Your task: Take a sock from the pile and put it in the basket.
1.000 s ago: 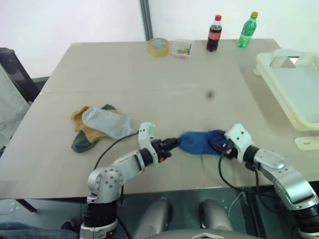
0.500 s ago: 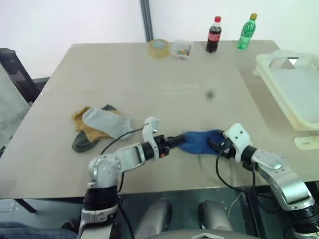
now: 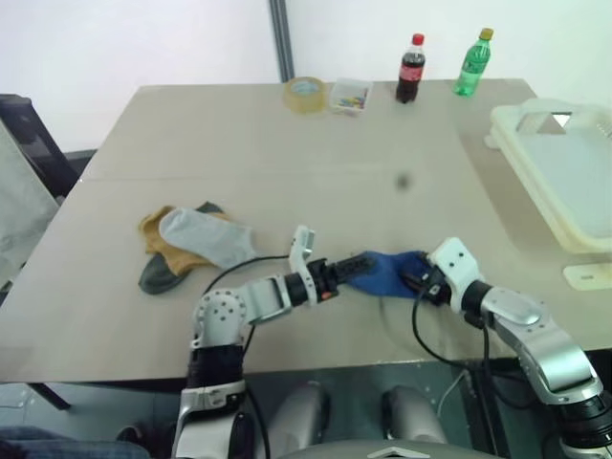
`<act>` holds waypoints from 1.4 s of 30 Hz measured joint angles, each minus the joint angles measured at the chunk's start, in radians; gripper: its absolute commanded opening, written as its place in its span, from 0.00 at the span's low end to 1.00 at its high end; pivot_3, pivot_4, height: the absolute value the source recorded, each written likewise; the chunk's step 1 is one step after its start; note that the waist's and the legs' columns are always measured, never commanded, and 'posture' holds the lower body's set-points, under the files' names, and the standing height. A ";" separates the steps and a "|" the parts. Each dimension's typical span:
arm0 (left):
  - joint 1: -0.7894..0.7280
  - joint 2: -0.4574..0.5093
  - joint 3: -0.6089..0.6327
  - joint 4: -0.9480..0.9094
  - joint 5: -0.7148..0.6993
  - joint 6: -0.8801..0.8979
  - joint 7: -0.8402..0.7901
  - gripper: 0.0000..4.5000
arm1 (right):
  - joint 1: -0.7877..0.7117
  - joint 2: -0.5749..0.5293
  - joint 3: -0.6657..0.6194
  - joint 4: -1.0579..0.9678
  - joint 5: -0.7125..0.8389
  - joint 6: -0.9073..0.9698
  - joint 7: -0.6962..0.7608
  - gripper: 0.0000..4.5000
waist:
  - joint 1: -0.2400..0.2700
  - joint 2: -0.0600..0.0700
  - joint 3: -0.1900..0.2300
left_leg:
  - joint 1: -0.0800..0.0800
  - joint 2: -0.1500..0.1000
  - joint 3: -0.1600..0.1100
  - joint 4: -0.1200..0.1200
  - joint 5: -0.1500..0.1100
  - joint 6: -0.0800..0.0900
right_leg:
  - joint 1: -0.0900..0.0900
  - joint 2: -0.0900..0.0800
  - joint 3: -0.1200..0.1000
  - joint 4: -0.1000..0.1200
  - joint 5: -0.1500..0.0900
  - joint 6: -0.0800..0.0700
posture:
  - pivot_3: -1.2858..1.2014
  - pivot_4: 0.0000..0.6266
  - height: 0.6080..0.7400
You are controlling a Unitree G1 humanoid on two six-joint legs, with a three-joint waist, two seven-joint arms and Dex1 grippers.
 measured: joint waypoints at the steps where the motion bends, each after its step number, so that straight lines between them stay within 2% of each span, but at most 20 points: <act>1: -0.001 -0.011 0.012 0.005 -0.014 0.000 0.002 0.81 | 0.000 0.000 0.000 -0.001 0.000 0.000 0.000 0.60 | 0.000 0.000 0.000 | 0.000 0.000 0.000 0.000 0.000 0.000 | -0.001 0.000 0.000 0.000 0.000 0.000 | 0.52 0.24 1.00; 5: -0.025 -0.070 0.072 0.039 -0.128 0.000 0.026 0.81 | 0.001 0.000 0.000 -0.005 -0.001 0.005 0.000 0.60 | 0.000 -0.001 0.000 | -0.001 0.000 0.000 0.000 0.000 0.000 | -0.001 0.000 0.000 0.000 0.000 0.000 | 0.52 0.24 1.00; 10: -0.049 -0.106 0.075 0.065 -0.203 0.007 0.040 0.81 | 0.001 -0.009 -0.002 -0.015 -0.004 0.012 0.001 0.60 | 0.000 -0.001 0.001 | -0.001 0.000 0.000 -0.001 0.000 0.000 | -0.001 0.000 0.000 -0.001 0.000 0.000 | 0.52 0.24 1.00; 23: -0.095 -0.128 -0.001 0.139 -0.228 0.036 0.043 0.81 | -0.013 -0.018 0.006 -0.063 -0.023 0.078 -0.003 0.60 | 0.001 -0.002 0.001 | -0.001 0.000 -0.001 -0.003 0.000 -0.001 | -0.001 0.000 -0.001 -0.001 0.000 0.000 | 0.52 0.24 1.00; 27: -0.127 -0.128 -0.004 0.178 -0.197 0.015 0.026 0.81 | 0.010 -0.138 -0.050 -0.200 0.022 0.240 0.046 0.60 | 0.006 -0.001 0.002 | -0.008 -0.001 -0.003 -0.003 0.000 -0.001 | -0.006 -0.001 -0.003 -0.003 0.000 0.000 | 0.52 0.24 1.00; 31: -0.143 -0.132 -0.003 0.208 -0.173 -0.004 0.006 0.81 | 0.066 -0.252 -0.200 -0.298 0.112 0.447 0.098 0.60 | 0.009 -0.001 0.002 | -0.014 -0.002 -0.007 -0.003 0.000 -0.001 | -0.009 -0.002 -0.006 -0.004 0.000 0.000 | 0.52 0.24 1.00; 35: -0.144 -0.132 -0.011 0.220 -0.160 -0.001 -0.016 0.81 | 0.111 -0.322 -0.323 -0.319 0.201 0.573 0.168 0.60 | 0.010 -0.002 0.003 | -0.015 -0.003 -0.007 -0.003 0.000 0.000 | -0.010 -0.003 -0.006 -0.004 0.000 0.000 | 0.52 0.24 1.00; 36: -0.148 -0.132 -0.014 0.227 -0.157 0.000 -0.025 0.83 | 0.105 -0.309 -0.372 -0.317 0.246 0.614 0.185 0.71 | 0.010 -0.002 0.003 | -0.015 -0.003 -0.006 -0.003 0.001 0.000 | -0.010 -0.003 -0.007 -0.003 0.000 0.000 | 0.52 0.24 1.00; 39: -0.167 -0.130 -0.041 0.258 -0.123 0.001 -0.056 0.83 | -0.004 -0.222 -0.522 -0.331 0.405 0.741 0.214 0.94 | 0.008 -0.002 0.003 | -0.014 -0.003 -0.006 -0.003 0.001 0.000 | -0.010 -0.003 -0.007 -0.002 0.000 0.000 | 0.52 0.24 1.00; 40: -0.168 -0.128 -0.044 0.264 -0.115 0.003 -0.068 0.83 | -0.058 -0.183 -0.546 -0.339 0.447 0.796 0.204 0.99 | 0.006 -0.003 0.003 | -0.014 -0.003 -0.007 -0.003 0.001 0.000 | -0.010 -0.003 -0.008 -0.002 0.000 0.000 | 0.52 0.24 1.00; 42: -0.176 -0.128 -0.046 0.276 -0.100 0.004 -0.082 0.83 | -0.163 -0.099 -0.565 -0.360 0.501 0.896 0.154 0.99 | 0.003 -0.003 0.004 | -0.015 -0.003 -0.007 -0.003 0.001 0.000 | -0.011 -0.003 -0.007 -0.002 0.000 0.000 | 0.52 0.24 1.00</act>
